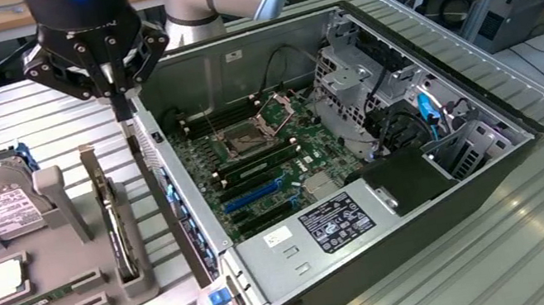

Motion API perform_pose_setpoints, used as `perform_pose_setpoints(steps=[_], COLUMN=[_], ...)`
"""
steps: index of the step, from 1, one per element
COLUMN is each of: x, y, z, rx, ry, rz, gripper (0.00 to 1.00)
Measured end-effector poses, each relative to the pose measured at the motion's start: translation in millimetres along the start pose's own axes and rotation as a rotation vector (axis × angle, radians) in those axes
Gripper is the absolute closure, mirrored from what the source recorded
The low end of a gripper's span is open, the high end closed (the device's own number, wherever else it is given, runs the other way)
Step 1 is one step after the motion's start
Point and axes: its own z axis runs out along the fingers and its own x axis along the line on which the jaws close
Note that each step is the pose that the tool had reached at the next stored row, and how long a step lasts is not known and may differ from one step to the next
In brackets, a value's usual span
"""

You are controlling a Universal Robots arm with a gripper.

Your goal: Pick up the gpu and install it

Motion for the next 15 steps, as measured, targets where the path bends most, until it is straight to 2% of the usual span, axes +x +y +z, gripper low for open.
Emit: perform_pose_setpoints(steps=[15], x=[8.4], y=[-0.6], z=[-0.1], rx=[0.0], ry=[0.0], rz=[0.0], gripper=[0.89])
